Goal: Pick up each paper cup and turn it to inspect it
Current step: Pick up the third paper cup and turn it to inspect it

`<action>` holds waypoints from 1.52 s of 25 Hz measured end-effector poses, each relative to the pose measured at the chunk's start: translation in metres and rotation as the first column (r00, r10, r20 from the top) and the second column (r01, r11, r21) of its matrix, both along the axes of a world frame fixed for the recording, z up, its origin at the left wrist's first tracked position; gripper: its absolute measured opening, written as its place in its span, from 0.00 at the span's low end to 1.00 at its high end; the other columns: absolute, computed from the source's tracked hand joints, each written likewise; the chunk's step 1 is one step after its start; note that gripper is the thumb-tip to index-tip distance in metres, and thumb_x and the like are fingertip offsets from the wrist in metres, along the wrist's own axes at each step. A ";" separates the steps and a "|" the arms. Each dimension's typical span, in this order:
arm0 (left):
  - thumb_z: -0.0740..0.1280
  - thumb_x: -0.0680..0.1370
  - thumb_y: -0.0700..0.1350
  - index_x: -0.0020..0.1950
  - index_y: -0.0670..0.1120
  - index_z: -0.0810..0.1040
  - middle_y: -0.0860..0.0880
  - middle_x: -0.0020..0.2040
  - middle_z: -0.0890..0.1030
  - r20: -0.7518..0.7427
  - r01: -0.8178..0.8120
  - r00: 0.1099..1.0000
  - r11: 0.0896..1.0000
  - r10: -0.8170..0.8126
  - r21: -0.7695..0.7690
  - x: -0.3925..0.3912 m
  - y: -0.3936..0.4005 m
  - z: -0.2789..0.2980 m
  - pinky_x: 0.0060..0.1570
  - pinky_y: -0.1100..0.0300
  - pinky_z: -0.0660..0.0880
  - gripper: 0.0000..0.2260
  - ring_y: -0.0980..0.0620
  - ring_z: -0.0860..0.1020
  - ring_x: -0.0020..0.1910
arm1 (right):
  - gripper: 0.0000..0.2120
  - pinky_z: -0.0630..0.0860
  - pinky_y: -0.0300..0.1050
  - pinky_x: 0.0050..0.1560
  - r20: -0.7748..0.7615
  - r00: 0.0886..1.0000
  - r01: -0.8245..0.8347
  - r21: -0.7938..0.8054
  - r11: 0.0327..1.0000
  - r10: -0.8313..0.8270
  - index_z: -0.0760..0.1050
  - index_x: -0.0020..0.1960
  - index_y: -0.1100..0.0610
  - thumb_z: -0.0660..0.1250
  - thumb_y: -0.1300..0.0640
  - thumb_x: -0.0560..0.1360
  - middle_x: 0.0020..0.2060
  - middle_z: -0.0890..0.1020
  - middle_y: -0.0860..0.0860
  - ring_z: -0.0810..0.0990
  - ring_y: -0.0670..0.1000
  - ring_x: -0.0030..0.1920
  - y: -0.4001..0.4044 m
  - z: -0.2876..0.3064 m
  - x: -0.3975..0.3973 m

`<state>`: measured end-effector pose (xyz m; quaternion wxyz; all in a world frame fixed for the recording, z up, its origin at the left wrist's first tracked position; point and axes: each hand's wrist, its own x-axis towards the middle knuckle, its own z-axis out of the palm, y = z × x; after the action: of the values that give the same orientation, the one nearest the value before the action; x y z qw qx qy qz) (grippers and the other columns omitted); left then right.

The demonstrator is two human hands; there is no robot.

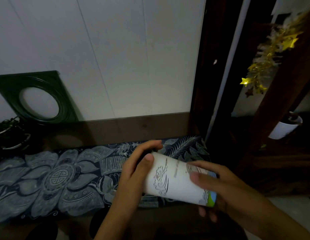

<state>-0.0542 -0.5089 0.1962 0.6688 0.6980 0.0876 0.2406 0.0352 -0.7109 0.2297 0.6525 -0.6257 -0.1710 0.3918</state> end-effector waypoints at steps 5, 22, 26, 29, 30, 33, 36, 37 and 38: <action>0.65 0.72 0.57 0.48 0.52 0.85 0.45 0.51 0.86 -0.020 -0.064 0.998 0.993 0.063 -0.097 0.004 -0.004 0.002 0.39 0.43 0.81 0.14 0.39 0.83 0.47 | 0.29 0.80 0.34 0.40 0.756 0.620 -0.024 -0.251 0.968 0.211 0.66 0.62 0.25 0.72 0.32 0.63 0.58 0.75 0.31 0.81 0.40 0.52 0.000 -0.004 -0.005; 0.65 0.73 0.68 0.59 0.62 0.83 0.55 0.59 0.84 -0.036 -0.074 0.996 0.996 0.076 0.053 0.000 -0.006 0.004 0.49 0.53 0.83 0.20 0.51 0.83 0.54 | 0.36 0.80 0.35 0.46 0.818 0.557 -0.006 -0.169 0.986 0.144 0.61 0.69 0.28 0.73 0.38 0.66 0.62 0.77 0.38 0.82 0.41 0.53 -0.006 -0.010 -0.010; 0.66 0.75 0.64 0.61 0.58 0.82 0.52 0.59 0.84 0.051 -0.045 0.998 0.997 0.042 0.067 -0.002 -0.008 0.006 0.43 0.58 0.82 0.18 0.48 0.85 0.52 | 0.17 0.77 0.40 0.25 0.182 0.981 -0.073 0.048 0.996 0.063 0.77 0.53 0.31 0.75 0.40 0.65 0.48 0.87 0.48 0.83 0.52 0.30 -0.009 0.000 -0.009; 0.68 0.72 0.59 0.53 0.58 0.85 0.46 0.54 0.86 -0.005 -0.109 0.994 0.981 0.109 -0.158 0.004 -0.012 0.006 0.34 0.53 0.83 0.13 0.43 0.86 0.46 | 0.28 0.81 0.35 0.38 0.667 0.743 -0.040 -0.027 0.999 0.048 0.70 0.62 0.31 0.74 0.41 0.64 0.56 0.80 0.37 0.84 0.43 0.47 -0.003 -0.001 -0.007; 0.68 0.71 0.58 0.52 0.57 0.85 0.44 0.52 0.87 -0.027 -0.120 0.993 0.963 0.117 -0.243 0.005 -0.013 0.007 0.33 0.51 0.83 0.13 0.40 0.86 0.46 | 0.30 0.80 0.31 0.43 0.852 0.523 0.042 -0.069 0.997 0.037 0.68 0.64 0.35 0.73 0.40 0.65 0.59 0.76 0.35 0.81 0.40 0.54 -0.002 -0.001 -0.006; 0.68 0.70 0.58 0.55 0.57 0.84 0.44 0.55 0.86 0.042 -0.082 0.994 0.958 0.097 -0.276 0.004 -0.016 0.011 0.34 0.50 0.84 0.16 0.40 0.86 0.48 | 0.20 0.80 0.30 0.38 0.901 0.427 0.132 0.024 0.991 -0.078 0.72 0.57 0.40 0.71 0.37 0.69 0.53 0.80 0.39 0.82 0.39 0.49 0.005 0.002 -0.005; 0.66 0.72 0.58 0.59 0.60 0.81 0.50 0.59 0.84 0.087 -0.122 0.988 0.989 0.129 -0.078 0.002 -0.016 0.012 0.41 0.47 0.84 0.16 0.47 0.85 0.53 | 0.15 0.73 0.32 0.22 0.480 0.846 0.179 0.152 0.972 -0.231 0.76 0.45 0.44 0.66 0.35 0.67 0.39 0.85 0.45 0.81 0.41 0.25 0.019 0.010 -0.002; 0.66 0.72 0.58 0.56 0.60 0.82 0.48 0.58 0.84 0.067 -0.160 0.984 0.984 0.166 -0.084 0.004 -0.015 0.012 0.41 0.47 0.84 0.14 0.47 0.85 0.51 | 0.15 0.73 0.34 0.22 0.437 0.872 0.185 0.121 0.975 -0.220 0.76 0.44 0.45 0.65 0.36 0.66 0.37 0.85 0.48 0.81 0.42 0.25 0.022 0.008 0.000; 0.67 0.71 0.55 0.52 0.60 0.84 0.45 0.56 0.85 0.036 -0.197 0.978 0.967 0.206 -0.160 0.006 -0.014 0.014 0.39 0.48 0.84 0.11 0.47 0.85 0.48 | 0.14 0.76 0.36 0.26 0.449 0.867 0.183 0.112 0.977 -0.214 0.77 0.46 0.45 0.66 0.37 0.68 0.39 0.85 0.49 0.83 0.44 0.30 0.025 0.006 0.001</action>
<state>-0.0479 -0.5230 0.2097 0.6954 0.6246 0.1591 0.3178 0.0366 -0.6858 0.2357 0.6506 -0.6930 -0.2678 0.1578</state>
